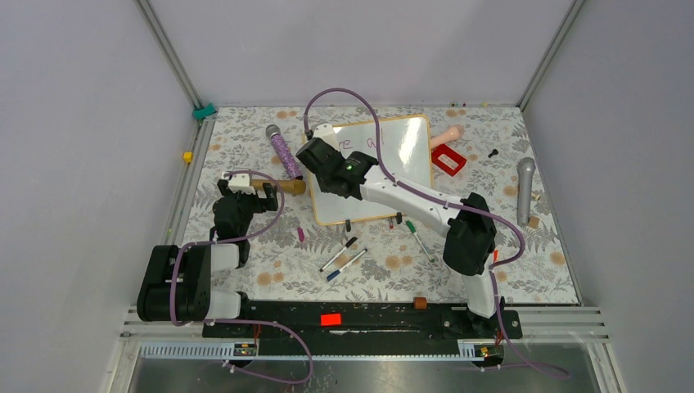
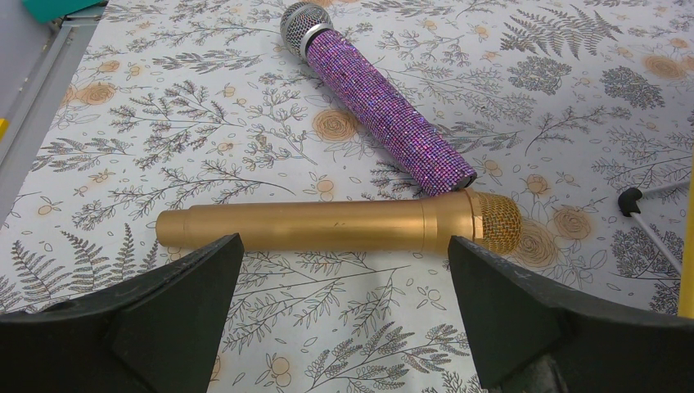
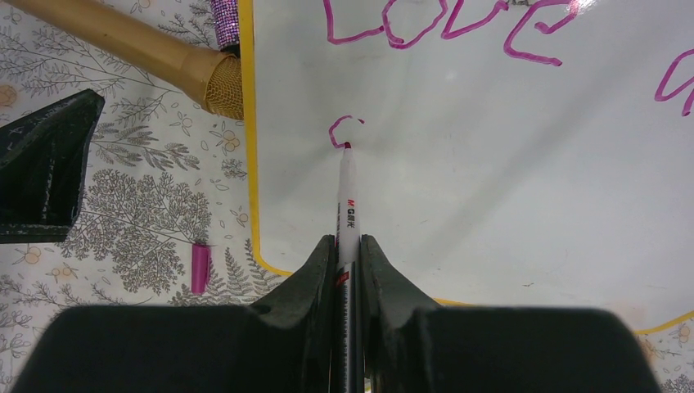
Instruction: Write a sentence on the whiteboard
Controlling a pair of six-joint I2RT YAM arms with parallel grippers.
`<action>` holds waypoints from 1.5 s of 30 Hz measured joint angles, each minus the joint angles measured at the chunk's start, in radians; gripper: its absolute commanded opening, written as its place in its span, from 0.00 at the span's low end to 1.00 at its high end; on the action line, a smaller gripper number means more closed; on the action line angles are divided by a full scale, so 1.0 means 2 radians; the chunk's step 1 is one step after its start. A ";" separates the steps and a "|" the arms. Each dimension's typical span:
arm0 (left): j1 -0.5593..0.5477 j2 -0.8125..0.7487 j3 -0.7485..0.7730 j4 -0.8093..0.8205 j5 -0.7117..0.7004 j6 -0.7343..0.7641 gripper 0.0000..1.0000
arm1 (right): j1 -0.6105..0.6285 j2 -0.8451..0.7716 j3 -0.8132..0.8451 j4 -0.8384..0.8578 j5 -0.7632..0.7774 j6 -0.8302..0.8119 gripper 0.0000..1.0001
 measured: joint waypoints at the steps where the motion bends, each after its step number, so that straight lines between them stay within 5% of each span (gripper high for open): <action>1: 0.000 0.000 0.000 0.000 0.000 0.000 0.99 | 0.000 0.000 0.000 0.000 0.000 0.000 0.00; 45: 0.000 0.000 0.000 0.000 0.000 0.000 0.99 | -0.009 0.000 0.010 0.000 0.002 -0.013 0.00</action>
